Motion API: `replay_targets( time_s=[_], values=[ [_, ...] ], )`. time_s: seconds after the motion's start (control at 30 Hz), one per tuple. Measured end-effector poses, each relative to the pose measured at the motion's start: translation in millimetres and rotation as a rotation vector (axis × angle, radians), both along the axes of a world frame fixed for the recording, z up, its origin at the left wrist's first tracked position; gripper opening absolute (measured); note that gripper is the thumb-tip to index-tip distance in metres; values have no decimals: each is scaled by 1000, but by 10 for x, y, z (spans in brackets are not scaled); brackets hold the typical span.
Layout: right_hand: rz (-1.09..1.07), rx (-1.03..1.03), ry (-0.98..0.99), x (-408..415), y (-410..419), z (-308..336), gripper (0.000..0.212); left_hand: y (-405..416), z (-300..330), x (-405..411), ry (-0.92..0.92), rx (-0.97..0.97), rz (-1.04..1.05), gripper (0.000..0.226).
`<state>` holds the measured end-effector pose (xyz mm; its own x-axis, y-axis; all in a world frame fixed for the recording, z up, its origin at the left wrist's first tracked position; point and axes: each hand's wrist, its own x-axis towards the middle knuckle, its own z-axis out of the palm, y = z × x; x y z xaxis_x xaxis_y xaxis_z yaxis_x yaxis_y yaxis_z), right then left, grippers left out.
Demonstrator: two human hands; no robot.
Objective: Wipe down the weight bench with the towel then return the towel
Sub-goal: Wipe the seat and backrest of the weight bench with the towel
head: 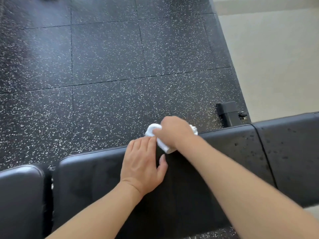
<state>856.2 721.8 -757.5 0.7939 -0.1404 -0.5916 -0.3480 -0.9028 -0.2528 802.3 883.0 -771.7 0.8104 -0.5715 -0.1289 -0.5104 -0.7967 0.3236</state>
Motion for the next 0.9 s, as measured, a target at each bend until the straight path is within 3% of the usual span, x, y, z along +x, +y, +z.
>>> replay_targets(
  time_s=[0.17,0.3,0.47,0.63,0.77,0.9],
  values=[
    [-75,-263,128,-242,-764,47,38,16,-22,-11,3,-37,10,57],
    [-129,-461,107,-305,-694,87,25,38,30,6,54,-3,-33,55],
    [-69,-344,38,-80,483,62,38,434,121,115,40,117,-152,69],
    [-22,-215,-30,232,1827,58,39,2090,99,440,5,191,-122,80],
    [79,-188,-113,422,2855,51,42,3070,120,614,-25,295,-228,62],
    [252,-254,-145,447,3325,-27,34,3317,126,655,-53,226,-337,41]
  ],
)
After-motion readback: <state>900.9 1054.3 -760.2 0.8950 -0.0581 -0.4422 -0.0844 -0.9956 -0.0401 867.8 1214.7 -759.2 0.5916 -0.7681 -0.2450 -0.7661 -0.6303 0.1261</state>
